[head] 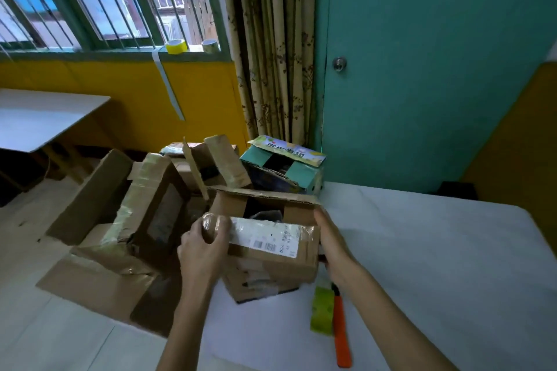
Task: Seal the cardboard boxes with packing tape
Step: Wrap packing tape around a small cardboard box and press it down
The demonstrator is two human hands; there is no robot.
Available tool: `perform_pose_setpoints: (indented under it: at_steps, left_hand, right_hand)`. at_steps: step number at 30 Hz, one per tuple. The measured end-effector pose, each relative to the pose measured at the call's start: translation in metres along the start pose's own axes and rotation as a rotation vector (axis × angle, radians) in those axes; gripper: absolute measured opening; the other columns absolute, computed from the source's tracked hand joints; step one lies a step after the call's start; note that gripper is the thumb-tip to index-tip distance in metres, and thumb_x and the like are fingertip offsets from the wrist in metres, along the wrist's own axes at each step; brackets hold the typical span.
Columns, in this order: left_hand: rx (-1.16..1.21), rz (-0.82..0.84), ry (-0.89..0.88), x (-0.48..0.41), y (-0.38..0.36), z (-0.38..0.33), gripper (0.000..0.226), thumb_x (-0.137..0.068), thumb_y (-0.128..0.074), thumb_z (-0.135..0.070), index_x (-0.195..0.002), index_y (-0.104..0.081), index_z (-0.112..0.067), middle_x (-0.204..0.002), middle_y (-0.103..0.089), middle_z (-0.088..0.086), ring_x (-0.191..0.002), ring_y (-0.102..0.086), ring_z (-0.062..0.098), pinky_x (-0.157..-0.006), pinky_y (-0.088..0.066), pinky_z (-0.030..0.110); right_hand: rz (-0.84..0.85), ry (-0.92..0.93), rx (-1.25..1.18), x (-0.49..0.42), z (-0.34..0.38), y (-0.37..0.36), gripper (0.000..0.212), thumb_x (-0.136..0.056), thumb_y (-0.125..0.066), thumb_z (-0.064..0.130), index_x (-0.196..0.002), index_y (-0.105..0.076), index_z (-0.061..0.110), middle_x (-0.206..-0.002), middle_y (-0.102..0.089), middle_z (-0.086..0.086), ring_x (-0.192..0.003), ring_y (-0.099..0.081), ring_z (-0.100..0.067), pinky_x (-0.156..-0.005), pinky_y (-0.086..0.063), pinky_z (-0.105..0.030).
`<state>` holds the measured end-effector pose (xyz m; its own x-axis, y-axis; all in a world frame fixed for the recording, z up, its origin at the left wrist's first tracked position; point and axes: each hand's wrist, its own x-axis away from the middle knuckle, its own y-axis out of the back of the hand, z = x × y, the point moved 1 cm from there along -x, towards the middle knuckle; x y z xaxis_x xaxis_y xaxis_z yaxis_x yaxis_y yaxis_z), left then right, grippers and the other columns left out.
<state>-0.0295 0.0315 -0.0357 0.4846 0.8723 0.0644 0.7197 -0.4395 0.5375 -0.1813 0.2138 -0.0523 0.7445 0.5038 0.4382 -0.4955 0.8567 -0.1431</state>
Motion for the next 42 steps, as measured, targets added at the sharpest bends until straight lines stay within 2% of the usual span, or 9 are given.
perform_pose_setpoints:
  at_steps: [3,8,12,18,26,28,31,35,42]
  left_hand:
    - [0.086,0.102,-0.015,0.016,-0.024,-0.005,0.099,-0.064,-0.045,-0.097,-0.138,-0.053,-0.032,-0.131,-0.056,0.002,-0.118,-0.058,0.026,-0.093,-0.056,0.053]
    - [0.124,0.208,-0.113,0.039,-0.069,-0.036,0.06,-0.083,-0.054,-0.075,-0.12,-0.062,-0.028,-0.12,-0.06,0.002,-0.109,-0.06,0.022,-0.094,-0.055,0.051]
    - [0.115,0.324,-0.118,0.06,-0.11,-0.06,0.064,-0.082,-0.05,-0.076,-0.129,-0.057,-0.033,-0.123,-0.055,-0.003,-0.112,-0.058,0.019,-0.096,-0.054,0.048]
    - [0.078,0.472,-0.112,0.086,-0.189,-0.085,0.027,-0.097,-0.057,-0.051,-0.112,-0.057,-0.029,-0.113,-0.048,-0.002,-0.107,-0.053,0.019,-0.097,-0.049,0.04]
    - [0.054,0.482,-0.019,0.105,-0.285,-0.071,0.047,-0.085,-0.058,-0.059,-0.111,-0.065,-0.021,-0.11,-0.067,0.004,-0.098,-0.066,0.019,-0.087,-0.058,0.045]
    - [0.045,0.479,0.015,0.106,-0.297,-0.067,0.04,-0.088,-0.06,-0.055,-0.108,-0.065,-0.02,-0.108,-0.068,0.004,-0.097,-0.065,0.019,-0.087,-0.057,0.043]
    - [0.011,0.456,0.061,0.107,-0.314,-0.052,0.052,-0.081,-0.055,-0.066,-0.103,-0.066,-0.021,-0.104,-0.068,0.004,-0.095,-0.066,0.02,-0.084,-0.058,0.042]
    - [-0.078,0.453,0.079,0.114,-0.319,-0.044,0.047,-0.094,-0.062,-0.05,-0.127,-0.056,-0.017,-0.121,-0.057,0.004,-0.104,-0.059,0.019,-0.093,-0.055,0.039]
    - [-0.115,0.464,0.051,0.102,-0.321,-0.042,0.036,-0.091,-0.071,-0.04,-0.115,-0.05,-0.024,-0.113,-0.053,-0.001,-0.098,-0.059,0.015,-0.081,-0.055,0.032]
  right_hand:
    - [-0.066,0.003,-0.057,0.012,0.007,0.035,0.035,-0.104,-0.036,0.051,-0.126,-0.059,0.036,-0.113,-0.071,0.006,-0.097,-0.068,-0.008,-0.072,-0.05,-0.027]
    - [-0.185,0.002,-0.168,0.027,0.013,0.094,0.04,-0.102,-0.042,0.048,-0.125,-0.064,0.024,-0.106,-0.076,-0.002,-0.096,-0.073,-0.02,-0.082,-0.054,-0.035]
    - [-0.244,-0.005,-0.205,0.038,0.015,0.146,0.045,-0.099,-0.044,0.054,-0.125,-0.065,0.024,-0.11,-0.075,-0.005,-0.102,-0.071,-0.026,-0.095,-0.052,-0.043]
    - [-0.359,-0.066,-0.266,0.032,-0.001,0.222,0.047,-0.097,-0.048,0.056,-0.129,-0.063,0.025,-0.112,-0.074,-0.007,-0.102,-0.071,-0.028,-0.095,-0.053,-0.047]
    - [-0.448,-0.086,-0.339,0.011,-0.026,0.288,0.027,-0.102,-0.05,0.032,-0.126,-0.061,0.029,-0.108,-0.074,-0.008,-0.091,-0.072,-0.027,-0.066,-0.056,-0.036]
    - [-0.488,-0.13,-0.323,0.004,-0.03,0.295,0.029,-0.101,-0.053,0.035,-0.125,-0.065,0.024,-0.104,-0.075,-0.009,-0.087,-0.072,-0.026,-0.064,-0.055,-0.034]
    - [-0.533,-0.233,-0.307,-0.007,-0.039,0.3,0.035,-0.098,-0.055,0.044,-0.109,-0.072,0.015,-0.095,-0.075,-0.011,-0.078,-0.07,-0.025,-0.06,-0.052,-0.031]
    - [-0.536,-0.269,-0.267,-0.015,-0.047,0.298,0.051,-0.103,-0.038,0.053,-0.103,-0.071,0.014,-0.087,-0.072,-0.01,-0.072,-0.068,-0.024,-0.056,-0.05,-0.03]
    - [-0.602,-0.183,-0.077,-0.019,-0.051,0.291,0.039,-0.106,-0.038,0.039,-0.133,-0.059,0.021,-0.097,-0.064,0.001,-0.074,-0.061,-0.01,-0.056,-0.045,-0.025]
